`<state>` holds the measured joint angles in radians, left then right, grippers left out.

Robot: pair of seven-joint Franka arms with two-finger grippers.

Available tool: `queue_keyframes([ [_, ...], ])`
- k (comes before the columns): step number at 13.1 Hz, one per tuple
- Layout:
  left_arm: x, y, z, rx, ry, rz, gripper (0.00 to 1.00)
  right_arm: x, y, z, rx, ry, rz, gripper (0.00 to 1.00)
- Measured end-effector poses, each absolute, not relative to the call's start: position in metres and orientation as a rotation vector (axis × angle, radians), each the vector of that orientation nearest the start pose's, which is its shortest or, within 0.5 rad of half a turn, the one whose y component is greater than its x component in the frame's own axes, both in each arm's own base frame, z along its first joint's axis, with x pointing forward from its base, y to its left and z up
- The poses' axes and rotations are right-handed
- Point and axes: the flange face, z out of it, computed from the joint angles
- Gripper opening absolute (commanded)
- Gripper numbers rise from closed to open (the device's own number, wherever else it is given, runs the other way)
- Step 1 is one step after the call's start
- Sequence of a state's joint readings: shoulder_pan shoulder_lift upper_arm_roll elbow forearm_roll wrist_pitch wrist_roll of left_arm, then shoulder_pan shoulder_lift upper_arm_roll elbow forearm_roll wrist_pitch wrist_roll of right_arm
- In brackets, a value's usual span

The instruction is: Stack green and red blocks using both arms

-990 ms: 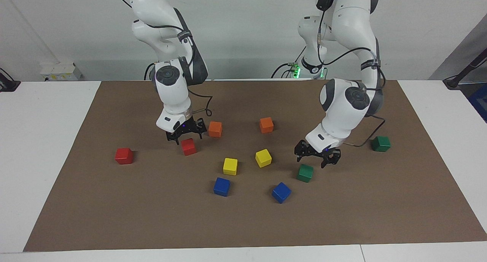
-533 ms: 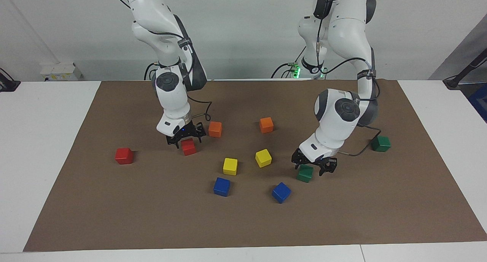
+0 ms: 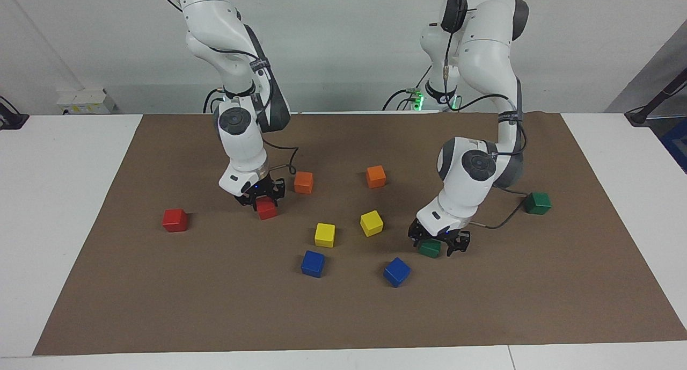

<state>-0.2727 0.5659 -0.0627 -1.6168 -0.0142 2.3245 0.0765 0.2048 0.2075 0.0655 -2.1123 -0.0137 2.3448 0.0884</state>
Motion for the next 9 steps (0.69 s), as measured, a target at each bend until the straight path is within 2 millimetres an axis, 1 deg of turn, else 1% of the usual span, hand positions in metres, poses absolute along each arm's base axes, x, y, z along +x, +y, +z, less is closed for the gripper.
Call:
queue_keyframes([
  [1,0.663,-0.226,0.304,-3.131,0.626,-0.217,1.00,0.560,0.153,0.336,-3.124,-0.292,-0.010,0.00],
  [2,0.661,-0.226,0.299,-3.127,0.631,-0.209,0.92,0.569,0.150,0.355,-3.130,-0.280,0.016,0.00],
  [3,0.659,-0.227,0.296,-3.124,0.635,-0.202,0.49,0.578,0.140,0.378,-3.137,-0.252,0.044,0.00],
  [4,0.657,-0.227,0.294,-3.121,0.641,-0.197,0.03,0.586,0.120,0.402,-3.143,-0.226,0.065,0.00],
  [5,0.656,-0.228,0.292,-3.118,0.644,-0.192,0.00,0.592,0.093,0.422,-3.145,-0.212,0.067,0.00],
  [6,0.657,-0.227,0.292,-3.113,0.646,-0.196,0.00,0.594,0.059,0.437,-3.146,-0.195,0.062,0.00],
  [7,0.657,-0.226,0.293,-3.112,0.646,-0.198,0.00,0.593,0.021,0.447,-3.147,-0.163,0.066,0.00],
  [8,0.657,-0.226,0.293,-3.111,0.647,-0.198,0.00,0.589,-0.019,0.451,-3.147,-0.110,0.080,0.00],
  [9,0.657,-0.226,0.293,-3.111,0.645,-0.192,0.00,0.586,-0.052,0.451,-3.145,-0.055,0.089,0.00],
])
